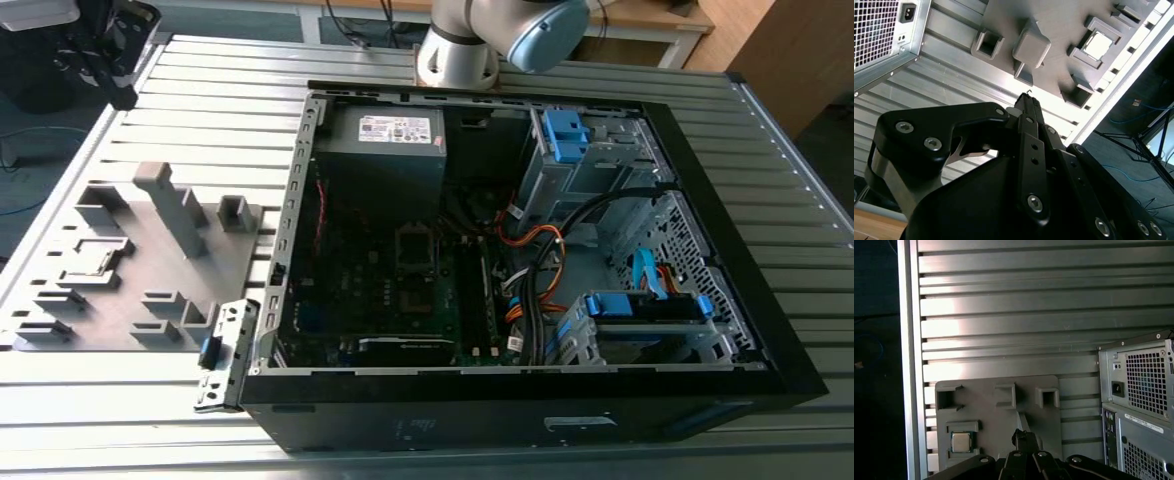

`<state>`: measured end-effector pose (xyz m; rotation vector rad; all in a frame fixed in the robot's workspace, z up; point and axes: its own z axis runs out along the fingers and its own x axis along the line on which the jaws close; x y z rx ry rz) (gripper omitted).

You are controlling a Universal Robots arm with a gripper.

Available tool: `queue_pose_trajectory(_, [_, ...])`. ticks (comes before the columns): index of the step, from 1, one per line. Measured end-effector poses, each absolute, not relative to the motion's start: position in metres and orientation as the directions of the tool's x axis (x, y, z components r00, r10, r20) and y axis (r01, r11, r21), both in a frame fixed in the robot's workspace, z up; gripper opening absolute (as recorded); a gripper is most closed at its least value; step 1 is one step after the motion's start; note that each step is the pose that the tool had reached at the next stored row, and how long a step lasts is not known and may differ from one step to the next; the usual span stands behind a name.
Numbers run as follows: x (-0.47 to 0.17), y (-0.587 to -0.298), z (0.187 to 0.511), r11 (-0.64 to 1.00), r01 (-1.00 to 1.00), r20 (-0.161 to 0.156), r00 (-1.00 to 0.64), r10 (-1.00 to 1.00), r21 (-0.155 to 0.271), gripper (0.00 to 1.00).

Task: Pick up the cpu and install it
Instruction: 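Reach for the cpu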

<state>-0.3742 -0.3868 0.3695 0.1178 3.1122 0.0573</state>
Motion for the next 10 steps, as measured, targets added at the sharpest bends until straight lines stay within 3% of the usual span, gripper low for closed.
queue_pose_trajectory(10, [-0.386, -0.387, 0.364, 0.997, 0.075, -0.026, -0.997, 0.076, 0.033, 0.11])
